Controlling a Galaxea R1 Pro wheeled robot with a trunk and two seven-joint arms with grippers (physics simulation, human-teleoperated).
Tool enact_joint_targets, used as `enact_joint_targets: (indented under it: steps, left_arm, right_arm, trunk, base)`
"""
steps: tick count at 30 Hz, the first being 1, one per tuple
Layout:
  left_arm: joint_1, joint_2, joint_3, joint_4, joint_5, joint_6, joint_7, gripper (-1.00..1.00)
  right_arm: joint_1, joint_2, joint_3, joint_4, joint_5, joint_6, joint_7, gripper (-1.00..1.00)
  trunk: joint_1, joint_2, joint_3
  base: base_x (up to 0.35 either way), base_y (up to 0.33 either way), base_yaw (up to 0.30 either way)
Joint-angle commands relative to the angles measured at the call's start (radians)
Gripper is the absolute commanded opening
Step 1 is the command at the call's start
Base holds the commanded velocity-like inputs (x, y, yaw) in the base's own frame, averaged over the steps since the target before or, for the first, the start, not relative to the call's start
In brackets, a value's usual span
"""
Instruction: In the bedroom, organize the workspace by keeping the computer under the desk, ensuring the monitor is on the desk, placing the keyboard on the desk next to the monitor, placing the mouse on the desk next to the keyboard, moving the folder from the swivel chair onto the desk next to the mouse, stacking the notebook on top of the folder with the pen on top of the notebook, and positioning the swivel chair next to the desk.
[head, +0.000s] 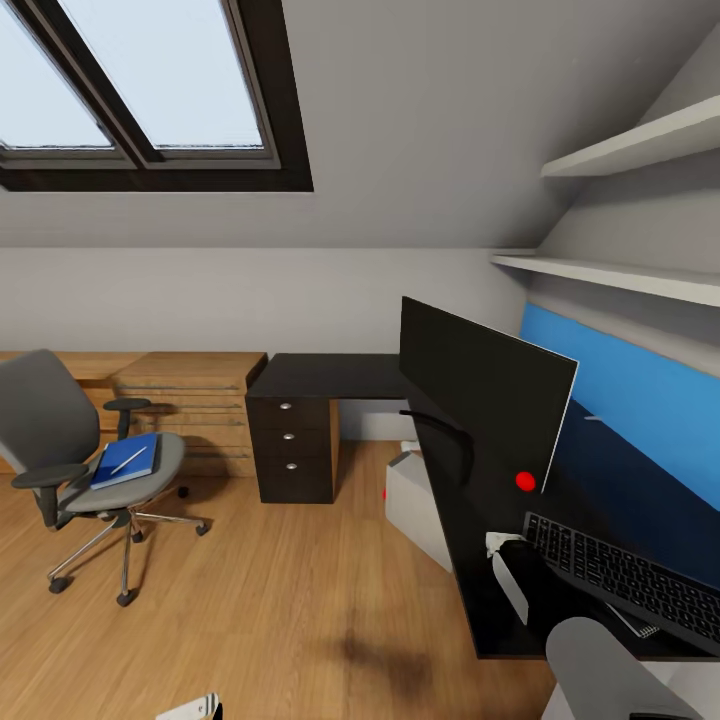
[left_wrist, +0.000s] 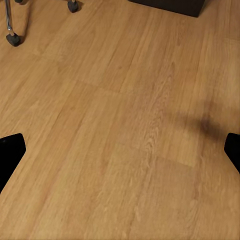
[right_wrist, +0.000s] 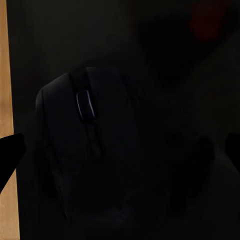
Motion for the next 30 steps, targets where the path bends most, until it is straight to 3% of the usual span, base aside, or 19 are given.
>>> enact_joint_targets:
  steps: [1,11,12,30]
  left_arm:
    - [-0.001,0.0,0.0,0.0,0.008,-0.003,0.0,1.0]
    - [-0.001,0.0,0.0,0.0,0.008,-0.003,0.0,1.0]
    - [-0.001,0.0,0.0,0.0,0.007,-0.003,0.0,1.0]
    - [-0.001,0.0,0.0,0.0,0.007,-0.004,0.0,1.0]
  right_arm:
    - [0.0,0.0,-0.001,-0.001,-0.006,0.004,-0.005,1.0]
    - [0.0,0.0,-0.001,-0.001,-0.006,0.004,-0.005,1.0]
    - [0.0,0.0,-0.001,-0.001,-0.006,0.004,-0.005,-1.0]
    - [0.0,0.0,0.001,-0.003,-0.006,0.001,-0.004,-1.0]
  trunk:
    - [0.0,-0.001,-0.001]
    - [0.0,-0.001,-0.001]
    - [0.0,-0.001,-0.001]
    - [0.0,-0.001,-0.001]
  base:
    - [0.0,0.0,0.0]
    - [0.0,0.0,0.0]
    - [0.0,0.0,0.0]
    - [0.0,0.0,0.0]
